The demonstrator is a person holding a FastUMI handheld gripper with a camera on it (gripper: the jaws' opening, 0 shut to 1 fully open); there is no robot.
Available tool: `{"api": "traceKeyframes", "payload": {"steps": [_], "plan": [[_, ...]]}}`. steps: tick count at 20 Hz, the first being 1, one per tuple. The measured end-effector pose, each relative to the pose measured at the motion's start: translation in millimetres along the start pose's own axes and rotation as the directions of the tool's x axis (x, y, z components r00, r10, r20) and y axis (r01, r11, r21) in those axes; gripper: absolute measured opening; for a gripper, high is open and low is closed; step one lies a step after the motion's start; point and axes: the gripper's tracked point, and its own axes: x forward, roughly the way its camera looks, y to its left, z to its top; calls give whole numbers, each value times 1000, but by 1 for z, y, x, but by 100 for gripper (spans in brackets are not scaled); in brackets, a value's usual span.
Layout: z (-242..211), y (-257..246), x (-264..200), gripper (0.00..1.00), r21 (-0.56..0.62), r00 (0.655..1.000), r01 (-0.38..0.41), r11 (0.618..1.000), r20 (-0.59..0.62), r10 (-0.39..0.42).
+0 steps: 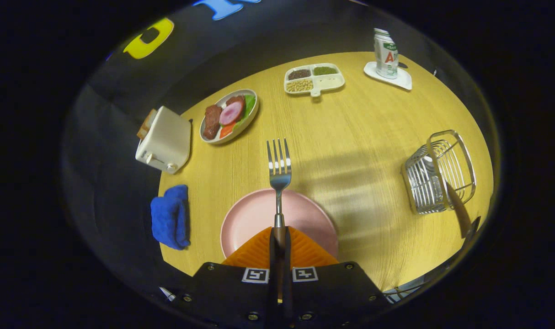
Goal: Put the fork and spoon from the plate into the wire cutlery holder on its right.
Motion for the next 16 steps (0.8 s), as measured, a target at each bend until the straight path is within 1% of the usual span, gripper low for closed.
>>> {"api": "traceKeyframes", "payload": {"steps": [4, 7, 12, 16], "plan": [[37, -42, -32, 5, 90, 996, 18, 996, 82, -26], [53, -76, -56, 5, 148, 990, 35, 988, 131, -55], [55, -124, -77, 4, 217, 982, 73, 973, 156, -109], [45, -139, -81, 4, 235, 983, 82, 969, 140, -117]]}}
